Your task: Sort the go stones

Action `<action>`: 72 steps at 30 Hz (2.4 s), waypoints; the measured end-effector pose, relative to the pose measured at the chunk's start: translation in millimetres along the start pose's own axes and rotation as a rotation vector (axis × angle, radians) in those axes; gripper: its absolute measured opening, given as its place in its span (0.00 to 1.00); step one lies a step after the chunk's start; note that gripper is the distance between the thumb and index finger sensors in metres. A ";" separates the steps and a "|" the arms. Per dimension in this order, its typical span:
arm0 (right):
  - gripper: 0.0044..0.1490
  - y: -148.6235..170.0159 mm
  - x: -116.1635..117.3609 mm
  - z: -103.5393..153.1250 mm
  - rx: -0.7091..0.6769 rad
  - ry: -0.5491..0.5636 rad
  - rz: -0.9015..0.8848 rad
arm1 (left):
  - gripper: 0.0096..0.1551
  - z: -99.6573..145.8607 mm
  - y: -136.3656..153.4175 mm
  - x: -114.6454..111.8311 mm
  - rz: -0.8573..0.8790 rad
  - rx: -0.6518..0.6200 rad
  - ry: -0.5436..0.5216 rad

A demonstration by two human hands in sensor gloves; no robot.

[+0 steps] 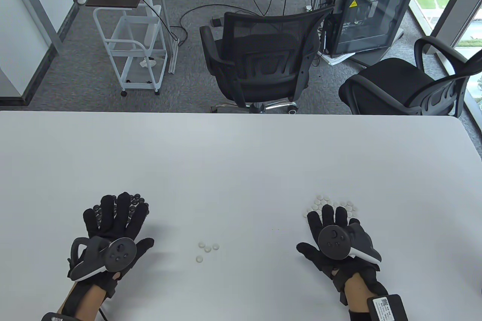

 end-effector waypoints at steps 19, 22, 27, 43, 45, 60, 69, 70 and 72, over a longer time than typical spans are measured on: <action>0.47 -88.2 -78.1 -27.0 -0.198 -0.054 -0.106 | 0.49 0.3 13.1 -21.3 0.083 0.039 0.123; 0.45 -126.3 -71.1 -48.1 -0.213 -0.242 -0.087 | 0.49 0.9 15.7 -22.0 0.096 0.041 0.131; 0.44 -185.4 -20.2 -83.8 -0.257 -0.455 0.051 | 0.49 2.8 24.1 -22.6 0.134 0.057 0.135; 0.48 -244.4 94.5 -131.9 -0.338 -0.679 0.139 | 0.49 7.9 31.3 -13.6 0.185 0.051 0.093; 0.47 -237.1 97.9 -129.7 -0.328 -0.694 0.137 | 0.49 8.3 32.0 -13.4 0.188 0.052 0.092; 0.45 -59.7 23.9 -105.3 0.147 -0.563 0.004 | 0.48 8.1 32.5 -12.4 0.182 0.062 0.094; 0.46 -7.6 1.9 -100.3 0.313 -0.476 -0.009 | 0.48 7.9 34.2 -14.1 0.191 0.071 0.108; 0.46 -5.1 0.6 -100.5 0.322 -0.469 -0.002 | 0.49 7.9 34.1 -13.9 0.192 0.071 0.108; 0.46 0.3 -2.2 -100.8 0.345 -0.460 0.009 | 0.49 8.1 34.2 -13.6 0.193 0.070 0.108</action>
Point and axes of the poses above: the tracker on the back of each hand, its own y axis roughly to the little-finger side, its own z axis roughly from the fingertips to the wrist, x = y × z, the point moved 5 cm from there along -z, roughly from the wrist to the fingertips, and after that the axes turned 3 degrees about -z, right-handed, at the moved point
